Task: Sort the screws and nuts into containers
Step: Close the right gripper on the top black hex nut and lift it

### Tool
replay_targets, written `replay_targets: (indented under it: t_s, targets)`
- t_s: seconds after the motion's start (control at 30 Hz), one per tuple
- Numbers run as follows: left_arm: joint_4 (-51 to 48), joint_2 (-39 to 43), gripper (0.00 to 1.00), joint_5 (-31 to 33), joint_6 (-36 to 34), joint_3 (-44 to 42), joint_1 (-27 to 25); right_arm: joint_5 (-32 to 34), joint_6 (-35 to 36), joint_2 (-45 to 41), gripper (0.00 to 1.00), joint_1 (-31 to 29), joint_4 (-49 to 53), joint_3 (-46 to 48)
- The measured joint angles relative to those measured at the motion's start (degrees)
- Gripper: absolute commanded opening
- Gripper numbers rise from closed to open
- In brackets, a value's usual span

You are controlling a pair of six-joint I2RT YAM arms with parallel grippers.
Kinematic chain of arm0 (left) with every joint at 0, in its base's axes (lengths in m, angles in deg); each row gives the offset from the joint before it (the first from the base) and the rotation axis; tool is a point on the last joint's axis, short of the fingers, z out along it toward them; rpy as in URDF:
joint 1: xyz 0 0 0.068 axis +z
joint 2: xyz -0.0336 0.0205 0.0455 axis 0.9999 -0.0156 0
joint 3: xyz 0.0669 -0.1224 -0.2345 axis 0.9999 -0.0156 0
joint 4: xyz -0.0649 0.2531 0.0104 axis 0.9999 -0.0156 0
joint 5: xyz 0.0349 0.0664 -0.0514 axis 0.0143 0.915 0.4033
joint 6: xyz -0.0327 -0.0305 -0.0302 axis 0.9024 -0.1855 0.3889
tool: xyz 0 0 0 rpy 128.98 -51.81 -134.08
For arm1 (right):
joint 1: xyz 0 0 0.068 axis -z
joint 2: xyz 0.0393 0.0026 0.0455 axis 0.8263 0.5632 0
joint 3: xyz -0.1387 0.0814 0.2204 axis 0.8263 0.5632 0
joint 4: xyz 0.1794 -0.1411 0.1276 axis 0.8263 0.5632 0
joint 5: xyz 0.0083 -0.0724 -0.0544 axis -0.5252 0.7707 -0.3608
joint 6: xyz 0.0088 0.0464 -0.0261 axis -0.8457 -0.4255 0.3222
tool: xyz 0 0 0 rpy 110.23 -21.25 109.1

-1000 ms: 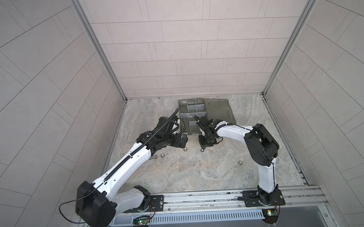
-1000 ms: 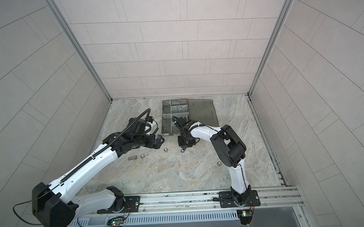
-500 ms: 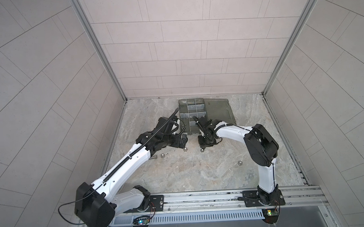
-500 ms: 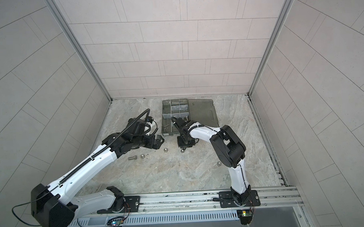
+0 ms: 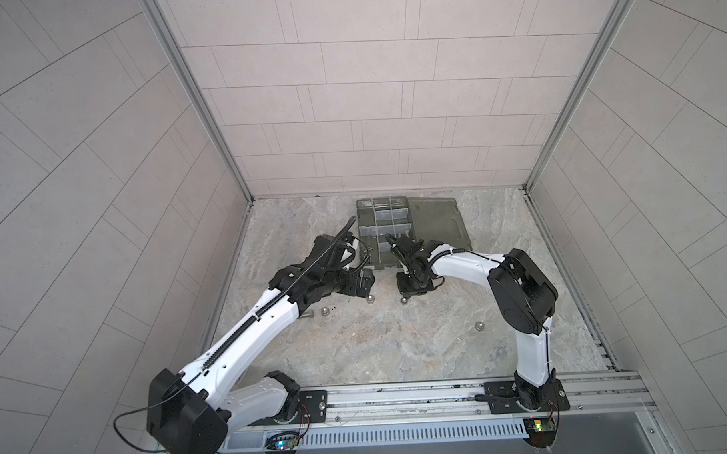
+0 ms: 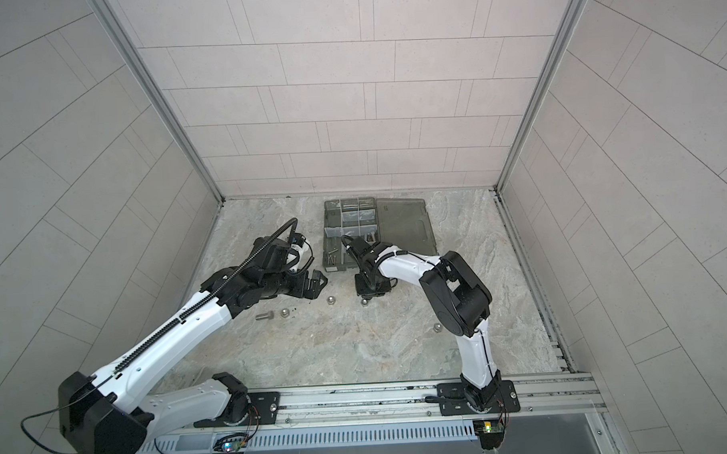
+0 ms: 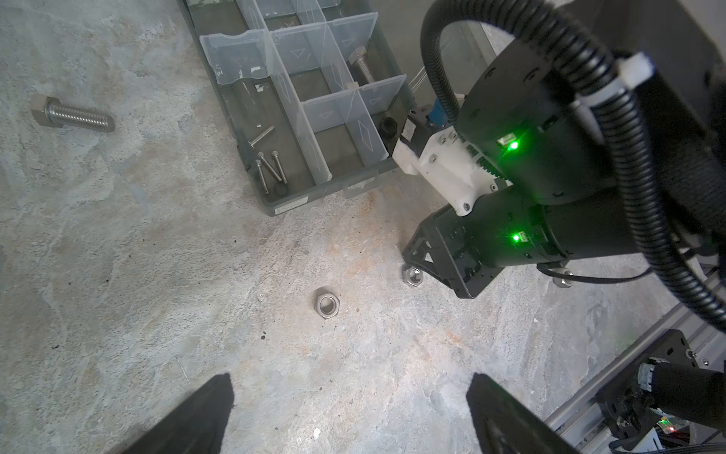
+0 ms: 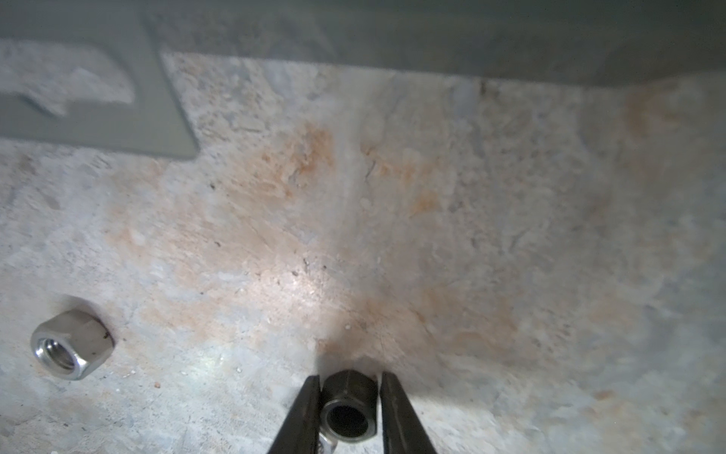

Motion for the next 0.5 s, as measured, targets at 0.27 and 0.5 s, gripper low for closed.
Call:
replay_targets:
  t_s: [0.27, 0.5]
  targets:
    - [0.0, 0.31, 1.0, 0.0, 0.0, -0.04, 0.0, 0.79, 0.13, -0.04, 0.14, -0.13, 0.92, -0.22]
    - [0.02, 0.31, 1.0, 0.0, 0.0, -0.04, 0.09, 1.75, 0.42, -0.33, 0.12, -0.24, 3.32, -0.35]
